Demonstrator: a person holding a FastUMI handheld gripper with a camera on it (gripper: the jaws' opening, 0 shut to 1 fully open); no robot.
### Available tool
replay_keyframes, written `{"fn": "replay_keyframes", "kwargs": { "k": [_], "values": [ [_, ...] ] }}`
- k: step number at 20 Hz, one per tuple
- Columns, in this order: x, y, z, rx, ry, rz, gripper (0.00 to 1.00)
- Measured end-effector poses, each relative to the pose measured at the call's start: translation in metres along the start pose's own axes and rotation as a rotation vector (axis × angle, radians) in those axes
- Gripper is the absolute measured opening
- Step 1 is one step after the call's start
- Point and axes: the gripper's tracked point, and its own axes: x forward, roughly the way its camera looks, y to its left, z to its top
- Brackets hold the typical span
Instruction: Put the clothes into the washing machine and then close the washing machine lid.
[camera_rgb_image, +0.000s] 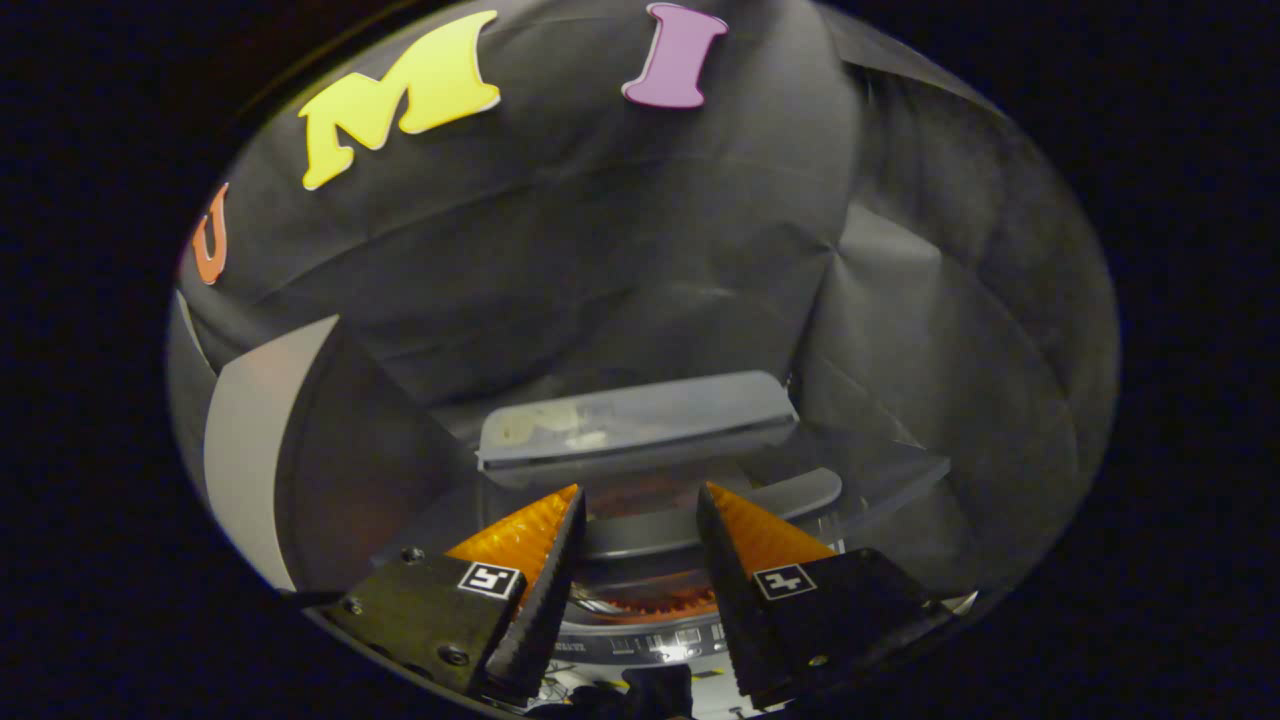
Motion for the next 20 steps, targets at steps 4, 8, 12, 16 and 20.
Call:
{"fn": "replay_keyframes", "kwargs": {
  "k": [4, 8, 12, 16, 20],
  "values": [
    [-0.012, -0.013, -0.033, -0.005, 0.017, -0.026, 0.72],
    [-0.045, -0.002, -0.052, 0.002, -0.028, -0.03, 0.72],
    [-0.089, 0.01, -0.085, 0.015, -0.061, -0.044, 0.72],
    [-0.129, 0.019, -0.124, 0.041, -0.088, -0.067, 0.72],
    [-0.189, 0.037, -0.138, -0.003, -0.191, -0.063, 0.71]
  ]
}}
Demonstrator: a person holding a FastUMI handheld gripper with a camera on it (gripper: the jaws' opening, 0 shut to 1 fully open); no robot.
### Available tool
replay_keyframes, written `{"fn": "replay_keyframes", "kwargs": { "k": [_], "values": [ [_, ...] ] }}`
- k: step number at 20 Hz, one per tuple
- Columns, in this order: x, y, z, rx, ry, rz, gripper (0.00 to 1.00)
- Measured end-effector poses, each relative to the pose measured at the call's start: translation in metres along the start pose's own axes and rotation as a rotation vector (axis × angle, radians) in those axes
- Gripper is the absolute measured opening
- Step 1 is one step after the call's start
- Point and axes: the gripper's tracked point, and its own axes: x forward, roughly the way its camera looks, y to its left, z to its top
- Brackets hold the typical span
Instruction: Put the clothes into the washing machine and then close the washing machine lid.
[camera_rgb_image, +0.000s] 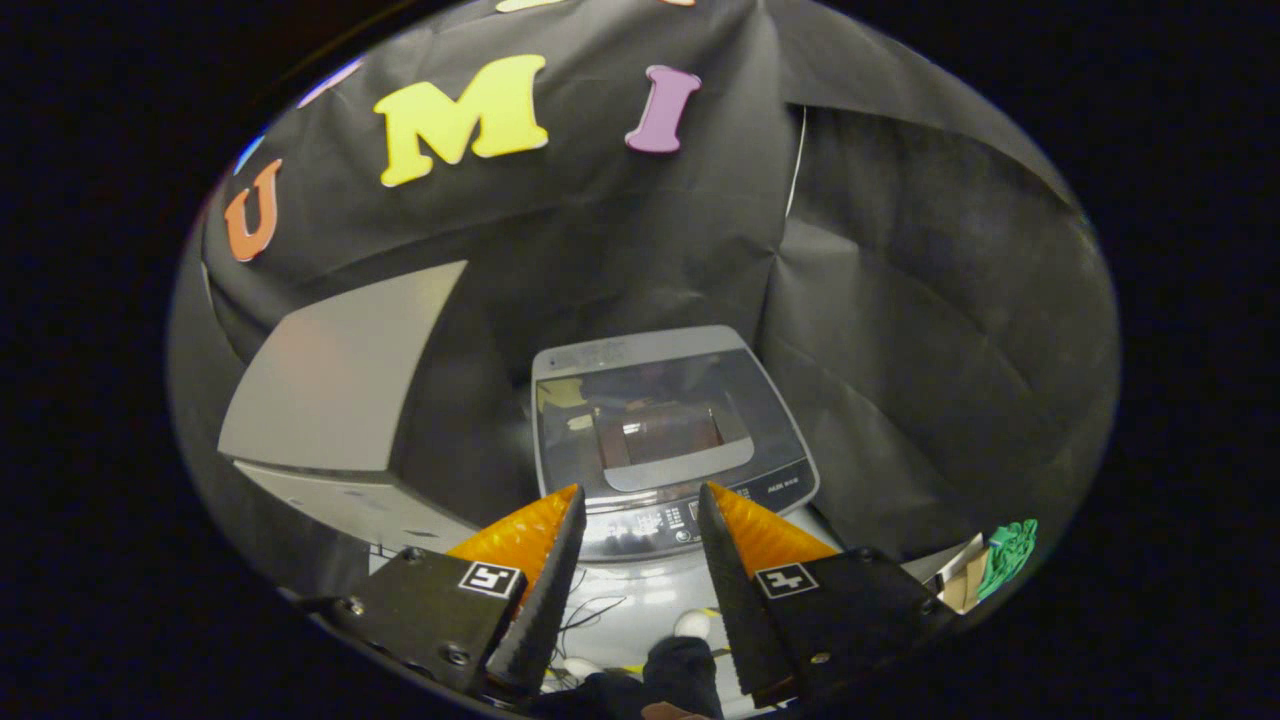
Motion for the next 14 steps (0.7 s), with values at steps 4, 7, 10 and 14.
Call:
{"fn": "replay_keyframes", "kwargs": {
  "k": [4, 7, 10, 14],
  "values": [
    [-0.064, 0.014, 0.017, -0.042, -0.17, 0.053, 0.71],
    [-0.119, 0.02, 0.029, -0.054, -0.301, 0.123, 0.71],
    [-0.188, 0.007, 0.032, -0.075, -0.443, 0.189, 0.71],
    [-0.29, -0.024, 0.023, -0.123, -0.644, 0.281, 0.75]
  ]
}}
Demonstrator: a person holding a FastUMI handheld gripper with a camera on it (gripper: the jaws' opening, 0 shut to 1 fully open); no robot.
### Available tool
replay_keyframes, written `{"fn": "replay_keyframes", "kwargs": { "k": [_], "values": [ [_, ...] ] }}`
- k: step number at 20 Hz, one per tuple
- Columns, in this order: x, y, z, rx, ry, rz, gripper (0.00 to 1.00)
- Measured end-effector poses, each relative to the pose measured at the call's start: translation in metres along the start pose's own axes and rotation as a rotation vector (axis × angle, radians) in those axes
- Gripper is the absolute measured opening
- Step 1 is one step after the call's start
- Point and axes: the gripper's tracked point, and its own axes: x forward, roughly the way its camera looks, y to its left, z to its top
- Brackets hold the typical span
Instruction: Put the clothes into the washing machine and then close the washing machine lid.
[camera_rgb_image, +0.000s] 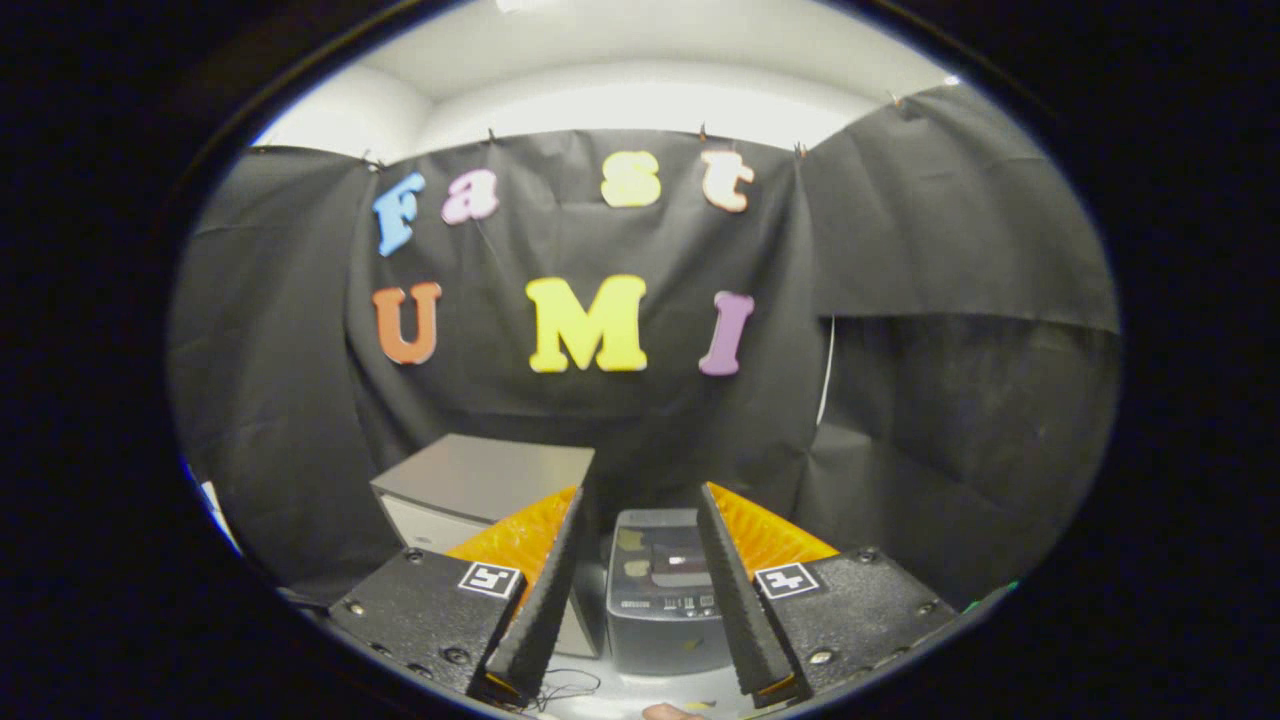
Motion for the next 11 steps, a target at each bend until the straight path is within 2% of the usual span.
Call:
{"fn": "replay_keyframes", "kwargs": {
  "k": [3, 5, 9, 11],
  "values": [
    [-0.064, -0.006, 0.018, -0.049, -0.112, 0.055, 0.78],
    [-0.099, -0.009, 0.02, -0.063, -0.138, 0.082, 0.79],
    [-0.136, -0.015, -0.004, -0.048, -0.113, 0.139, 1.0],
    [-0.148, -0.021, -0.01, -0.029, -0.095, 0.147, 1.0]
  ]
}}
